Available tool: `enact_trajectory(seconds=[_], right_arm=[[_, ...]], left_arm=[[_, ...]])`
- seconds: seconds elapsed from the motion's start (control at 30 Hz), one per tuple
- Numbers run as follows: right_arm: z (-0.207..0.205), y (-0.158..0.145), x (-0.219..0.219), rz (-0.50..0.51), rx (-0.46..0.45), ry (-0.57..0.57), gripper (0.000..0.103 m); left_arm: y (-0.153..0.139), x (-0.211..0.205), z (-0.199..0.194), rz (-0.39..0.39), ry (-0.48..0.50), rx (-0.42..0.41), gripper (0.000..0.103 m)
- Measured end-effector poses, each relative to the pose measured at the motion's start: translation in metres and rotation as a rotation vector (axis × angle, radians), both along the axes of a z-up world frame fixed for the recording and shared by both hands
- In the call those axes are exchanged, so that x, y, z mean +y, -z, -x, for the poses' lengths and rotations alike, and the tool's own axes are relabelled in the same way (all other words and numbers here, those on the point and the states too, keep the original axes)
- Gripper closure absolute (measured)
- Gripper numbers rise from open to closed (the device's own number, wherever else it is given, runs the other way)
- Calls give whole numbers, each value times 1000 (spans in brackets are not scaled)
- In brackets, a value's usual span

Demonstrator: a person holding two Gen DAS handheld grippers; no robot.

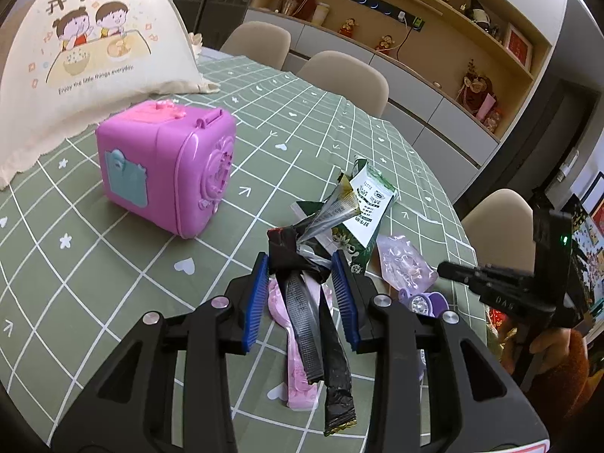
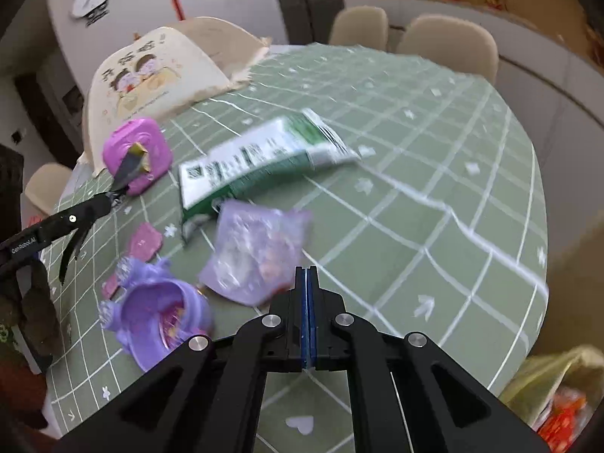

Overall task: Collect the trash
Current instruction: 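Grasp the clear purple candy packet with the right gripper while the left gripper holds the strips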

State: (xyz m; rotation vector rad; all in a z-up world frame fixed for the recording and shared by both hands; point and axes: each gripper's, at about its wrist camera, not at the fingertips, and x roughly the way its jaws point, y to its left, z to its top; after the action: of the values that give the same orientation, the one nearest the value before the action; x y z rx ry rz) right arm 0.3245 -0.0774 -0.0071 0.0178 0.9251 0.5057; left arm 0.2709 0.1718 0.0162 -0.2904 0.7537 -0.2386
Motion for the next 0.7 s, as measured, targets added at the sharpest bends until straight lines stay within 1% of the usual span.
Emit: enact_trajectory(seconds=[0.07, 0.1, 0.13, 0.23, 0.33, 0.4, 0.47, 0.53, 0.7], right_arm=[[4, 4, 9, -9, 4, -28, 79], [5, 5, 14, -18, 7, -41, 63], [5, 5, 18, -20, 2, -43, 59], [-2, 5, 27, -20, 4, -23, 59], [-12, 5, 32, -53, 29, 10, 59], [-15, 5, 34, -108, 59, 5, 59], [-16, 6, 36, -187, 93, -4, 59], [-13, 3, 37, -201, 75, 4, 59], [-2, -7, 41, -159, 16, 7, 59]], left_arm=[[1, -1, -1, 5, 6, 7, 71], [2, -1, -1, 4, 8, 7, 71], [2, -1, -2, 4, 10, 8, 71], [1, -1, -2, 6, 11, 8, 71], [1, 2, -3, 15, 7, 12, 71], [1, 4, -4, 25, 6, 16, 71], [1, 6, -4, 31, 2, 18, 71], [2, 9, -5, 34, -5, 22, 71], [2, 11, -4, 41, -9, 30, 71]])
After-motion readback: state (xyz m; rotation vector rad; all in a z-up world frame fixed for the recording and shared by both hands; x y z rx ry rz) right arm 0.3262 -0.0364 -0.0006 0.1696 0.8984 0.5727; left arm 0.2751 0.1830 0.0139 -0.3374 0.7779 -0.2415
